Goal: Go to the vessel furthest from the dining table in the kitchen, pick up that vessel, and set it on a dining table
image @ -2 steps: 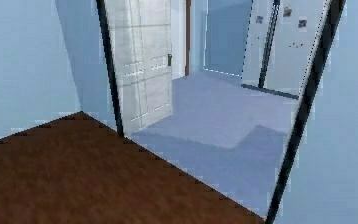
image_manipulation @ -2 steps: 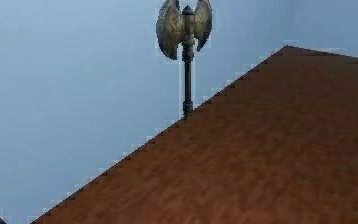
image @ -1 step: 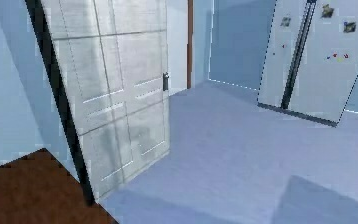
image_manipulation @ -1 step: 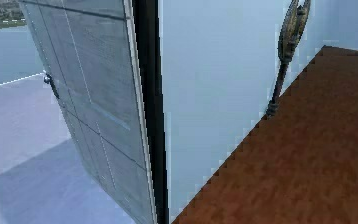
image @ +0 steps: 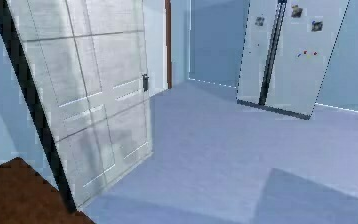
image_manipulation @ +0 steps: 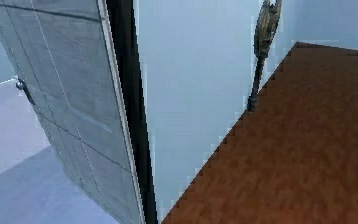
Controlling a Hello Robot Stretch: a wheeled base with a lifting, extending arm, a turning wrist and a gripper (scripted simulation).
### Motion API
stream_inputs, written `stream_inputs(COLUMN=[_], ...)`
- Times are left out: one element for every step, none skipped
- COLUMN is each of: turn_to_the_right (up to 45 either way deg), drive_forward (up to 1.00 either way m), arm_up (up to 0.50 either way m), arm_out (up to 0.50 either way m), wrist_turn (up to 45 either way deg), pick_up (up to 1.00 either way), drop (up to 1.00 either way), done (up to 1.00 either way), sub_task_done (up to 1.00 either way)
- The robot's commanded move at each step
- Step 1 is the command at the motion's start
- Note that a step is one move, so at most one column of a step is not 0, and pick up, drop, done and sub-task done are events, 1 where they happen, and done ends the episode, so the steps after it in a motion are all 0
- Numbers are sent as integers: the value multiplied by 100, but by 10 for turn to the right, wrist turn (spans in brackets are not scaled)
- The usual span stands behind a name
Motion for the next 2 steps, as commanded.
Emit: stream_inputs(turn_to_the_right=[0,330], drive_forward=[15,0], arm_up=[0,0], arm_out=[0,0], wrist_turn=[0,0], pick_up=[0,0], drop=[0,0], done=[0,0], sub_task_done=[0,0])
